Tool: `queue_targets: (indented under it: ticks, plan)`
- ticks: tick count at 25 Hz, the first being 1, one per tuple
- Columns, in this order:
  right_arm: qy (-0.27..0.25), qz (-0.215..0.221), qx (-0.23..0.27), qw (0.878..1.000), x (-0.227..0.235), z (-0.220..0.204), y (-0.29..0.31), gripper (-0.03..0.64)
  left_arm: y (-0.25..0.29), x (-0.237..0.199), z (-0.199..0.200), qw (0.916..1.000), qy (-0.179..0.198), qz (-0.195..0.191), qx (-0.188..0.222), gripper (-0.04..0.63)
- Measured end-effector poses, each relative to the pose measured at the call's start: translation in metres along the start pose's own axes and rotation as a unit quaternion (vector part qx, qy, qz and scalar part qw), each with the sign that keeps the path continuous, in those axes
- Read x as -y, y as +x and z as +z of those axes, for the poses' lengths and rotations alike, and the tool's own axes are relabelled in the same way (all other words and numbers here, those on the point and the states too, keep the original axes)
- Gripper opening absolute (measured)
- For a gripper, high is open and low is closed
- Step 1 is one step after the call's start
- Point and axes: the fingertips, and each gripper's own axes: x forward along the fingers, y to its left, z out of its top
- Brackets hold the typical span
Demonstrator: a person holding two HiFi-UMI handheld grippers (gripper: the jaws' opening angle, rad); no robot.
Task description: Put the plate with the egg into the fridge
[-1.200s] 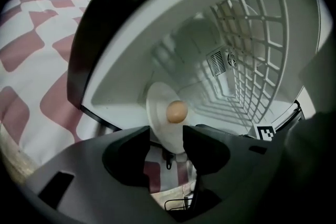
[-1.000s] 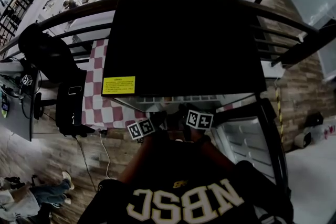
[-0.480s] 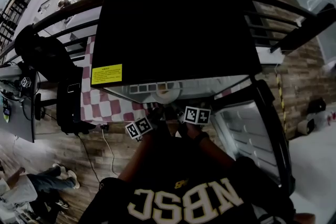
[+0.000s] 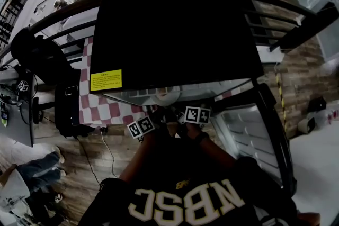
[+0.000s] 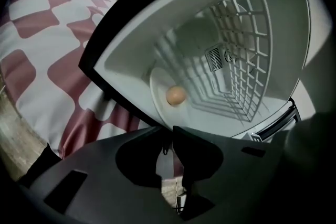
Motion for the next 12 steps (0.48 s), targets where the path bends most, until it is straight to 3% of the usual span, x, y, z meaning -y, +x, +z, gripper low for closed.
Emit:
queue_targets:
  ticks: [12]
  plan:
    - [-0.024,0.000,-0.022,0.999,-0.002,0.011,0.013,0.074,0.014,-0.004,0.012,0.9999,0.003,0.012,0.003,0.071]
